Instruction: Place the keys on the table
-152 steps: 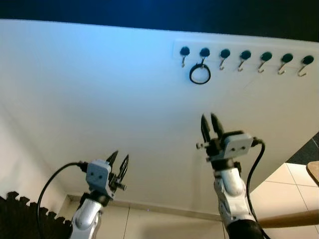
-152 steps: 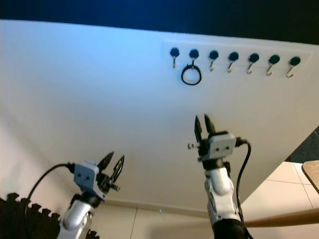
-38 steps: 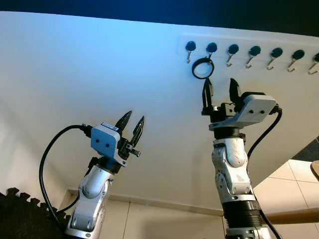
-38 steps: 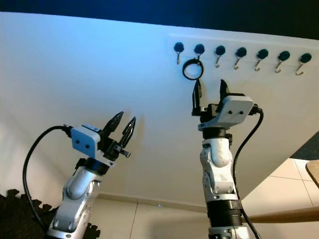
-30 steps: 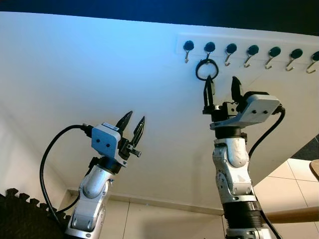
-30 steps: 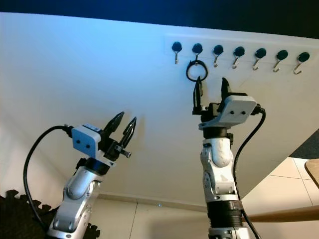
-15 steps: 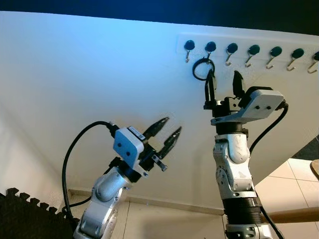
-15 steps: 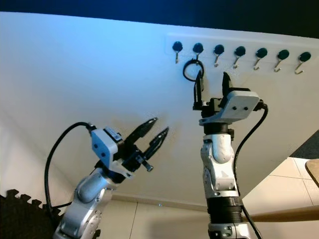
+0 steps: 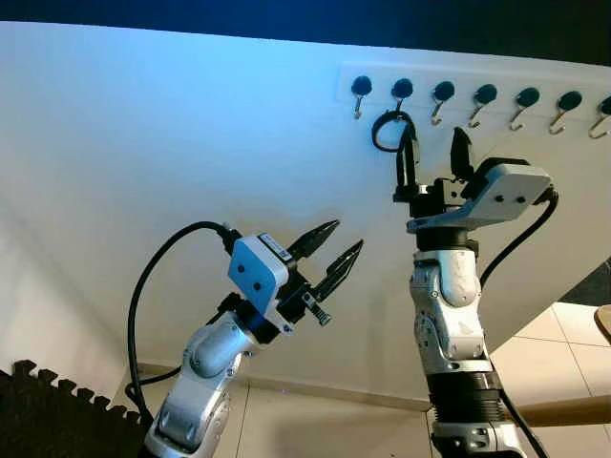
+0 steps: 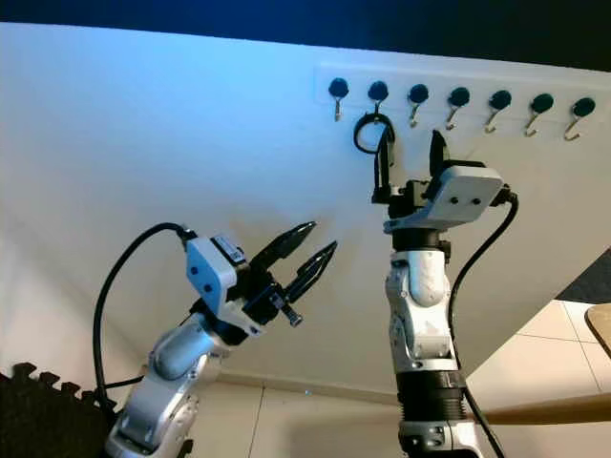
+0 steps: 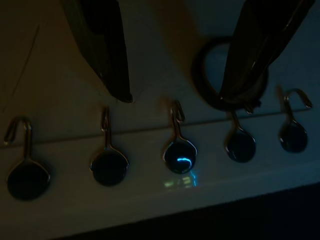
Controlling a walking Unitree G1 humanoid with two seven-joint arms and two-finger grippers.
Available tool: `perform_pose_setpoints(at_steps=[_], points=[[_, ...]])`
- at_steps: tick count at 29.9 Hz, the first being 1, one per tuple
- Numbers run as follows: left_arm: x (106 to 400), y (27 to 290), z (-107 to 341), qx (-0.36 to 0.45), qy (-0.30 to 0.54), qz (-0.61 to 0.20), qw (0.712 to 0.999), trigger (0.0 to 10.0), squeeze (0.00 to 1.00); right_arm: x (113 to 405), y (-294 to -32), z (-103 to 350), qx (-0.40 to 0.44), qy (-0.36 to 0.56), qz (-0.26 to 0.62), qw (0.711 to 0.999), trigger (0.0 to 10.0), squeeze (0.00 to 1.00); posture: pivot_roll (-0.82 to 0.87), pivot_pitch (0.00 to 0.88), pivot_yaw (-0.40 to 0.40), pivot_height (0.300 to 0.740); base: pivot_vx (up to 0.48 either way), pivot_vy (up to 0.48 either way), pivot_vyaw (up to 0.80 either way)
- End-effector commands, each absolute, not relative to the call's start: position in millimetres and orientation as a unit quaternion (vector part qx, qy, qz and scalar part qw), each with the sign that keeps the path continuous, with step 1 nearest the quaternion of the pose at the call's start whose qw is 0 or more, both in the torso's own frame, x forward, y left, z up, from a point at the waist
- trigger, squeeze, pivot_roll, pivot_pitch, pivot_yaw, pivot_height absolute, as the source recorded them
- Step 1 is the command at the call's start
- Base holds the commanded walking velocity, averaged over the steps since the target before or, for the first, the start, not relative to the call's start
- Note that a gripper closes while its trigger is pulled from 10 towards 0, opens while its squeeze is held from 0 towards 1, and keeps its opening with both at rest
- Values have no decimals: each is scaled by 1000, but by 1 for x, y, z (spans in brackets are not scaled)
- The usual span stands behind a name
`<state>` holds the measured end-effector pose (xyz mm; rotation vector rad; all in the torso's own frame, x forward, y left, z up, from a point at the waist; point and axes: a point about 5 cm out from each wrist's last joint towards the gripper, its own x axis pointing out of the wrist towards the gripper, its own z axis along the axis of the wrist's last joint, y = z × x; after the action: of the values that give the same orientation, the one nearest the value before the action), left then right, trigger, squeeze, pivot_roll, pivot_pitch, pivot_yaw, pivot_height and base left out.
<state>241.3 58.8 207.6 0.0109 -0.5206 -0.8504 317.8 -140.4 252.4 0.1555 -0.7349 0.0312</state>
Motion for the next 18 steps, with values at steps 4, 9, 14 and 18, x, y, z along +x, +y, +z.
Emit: perform_pose_setpoints(at_steps=[4,9,14,18], points=[[237,57,206,17,-244,-414,877,10000,0,324,-143,248,83,-337,7,938,10000,0,33,110,-36,740,0,0,0],[237,58,205,19,-241,-410,879,10000,0,328,-140,246,84,-325,14,942,10000,0,36,109,-38,740,0,0,0],[237,58,205,20,-241,-409,880,10000,0,328,-139,245,84,-321,17,943,10000,0,37,107,-37,740,0,0,0],[237,59,205,21,-241,-408,880,10000,0,328,-138,245,85,-321,19,943,10000,0,36,106,-36,740,0,0,0]])
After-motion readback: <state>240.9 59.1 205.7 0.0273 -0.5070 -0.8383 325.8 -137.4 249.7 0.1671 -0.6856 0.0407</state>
